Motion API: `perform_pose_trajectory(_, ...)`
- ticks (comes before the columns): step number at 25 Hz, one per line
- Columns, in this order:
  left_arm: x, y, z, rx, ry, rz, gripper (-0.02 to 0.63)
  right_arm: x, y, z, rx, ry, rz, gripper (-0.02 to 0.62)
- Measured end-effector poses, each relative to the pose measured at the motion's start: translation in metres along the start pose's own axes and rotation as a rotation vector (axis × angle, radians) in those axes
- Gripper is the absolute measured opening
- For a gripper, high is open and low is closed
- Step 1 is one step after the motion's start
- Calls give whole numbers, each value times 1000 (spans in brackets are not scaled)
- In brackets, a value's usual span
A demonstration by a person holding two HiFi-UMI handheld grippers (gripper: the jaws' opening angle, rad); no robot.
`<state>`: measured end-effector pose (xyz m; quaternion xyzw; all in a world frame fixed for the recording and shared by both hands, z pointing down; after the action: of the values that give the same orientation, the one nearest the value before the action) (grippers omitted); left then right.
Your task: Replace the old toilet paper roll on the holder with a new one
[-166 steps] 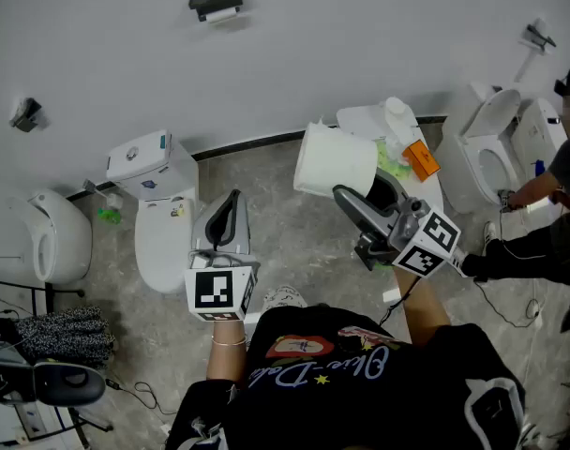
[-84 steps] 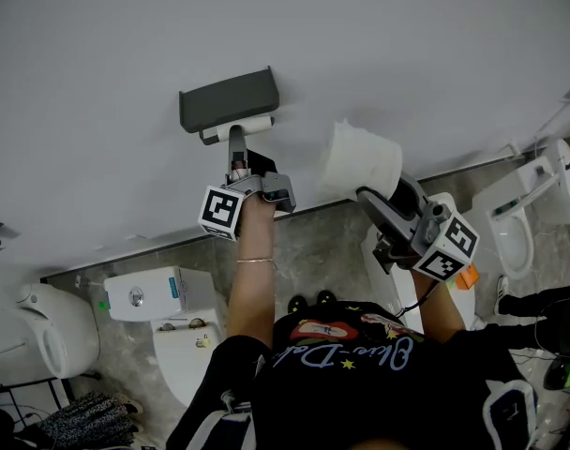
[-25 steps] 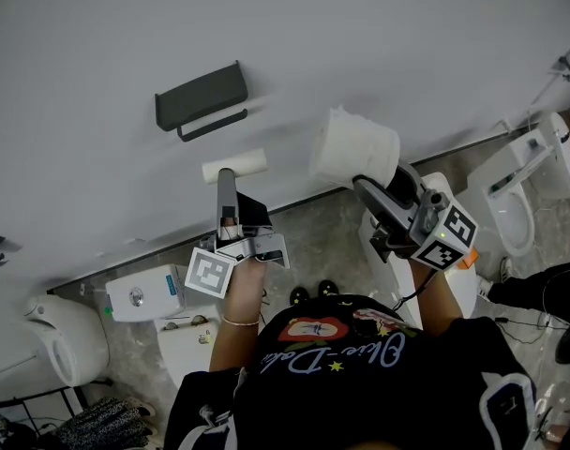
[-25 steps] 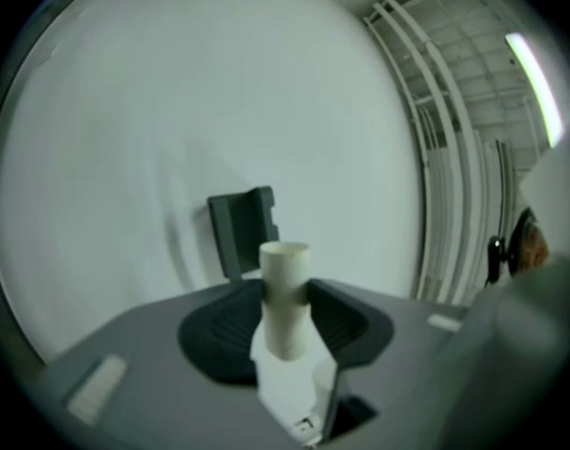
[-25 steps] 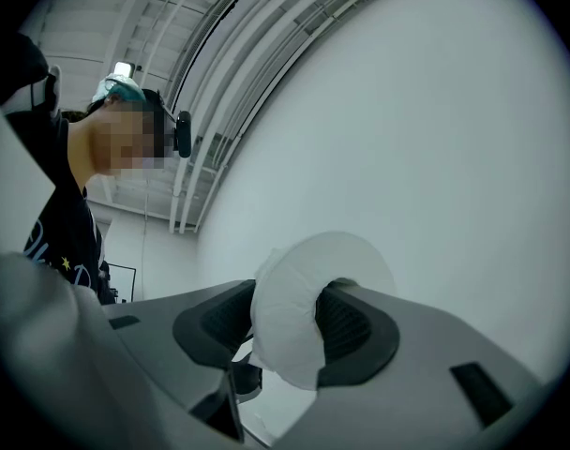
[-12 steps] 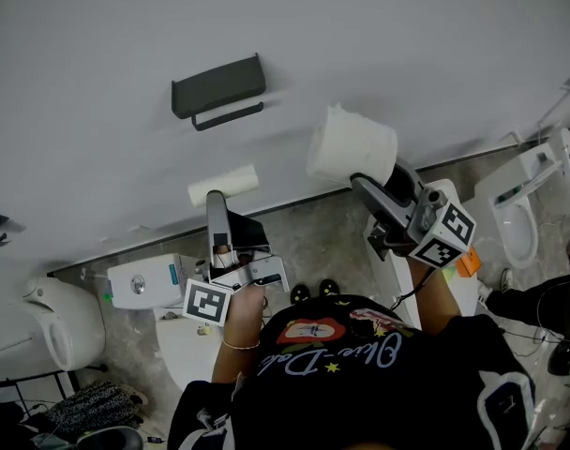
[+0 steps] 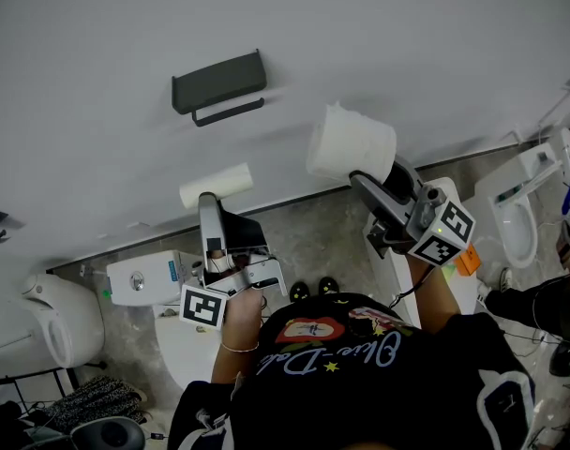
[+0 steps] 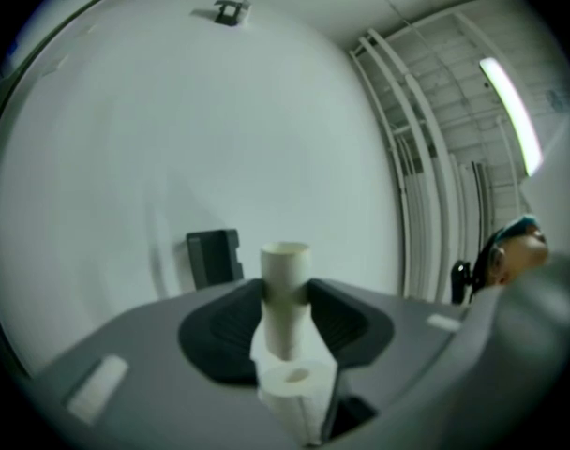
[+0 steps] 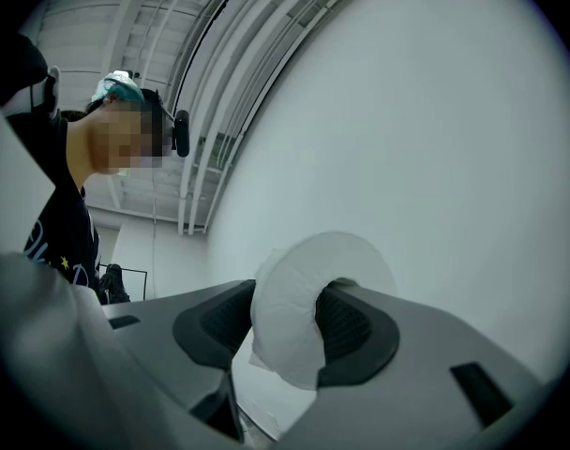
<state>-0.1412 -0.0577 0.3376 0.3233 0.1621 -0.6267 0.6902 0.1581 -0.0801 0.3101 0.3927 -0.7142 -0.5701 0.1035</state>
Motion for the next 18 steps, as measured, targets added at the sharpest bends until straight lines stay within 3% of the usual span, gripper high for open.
perform_pose_trajectory(8, -1, -4, 5, 11, -26, 16, 147, 9, 9, -11, 14, -8, 18, 209)
perform_pose_trajectory(18, -16, -30, 5, 25, -42, -14, 147, 72, 49, -59, -82, -106, 173, 209)
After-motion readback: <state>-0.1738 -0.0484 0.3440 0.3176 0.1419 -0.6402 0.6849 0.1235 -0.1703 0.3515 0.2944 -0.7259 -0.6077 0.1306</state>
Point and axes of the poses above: the fingertips, and each gripper's own axes: x forward along the fingers, z to its left, y out of its underside, the point moved 7 cm from there along -x, backward along the fingers, and after that the axes turned 8 degrees about y, right-handed, at the moved point
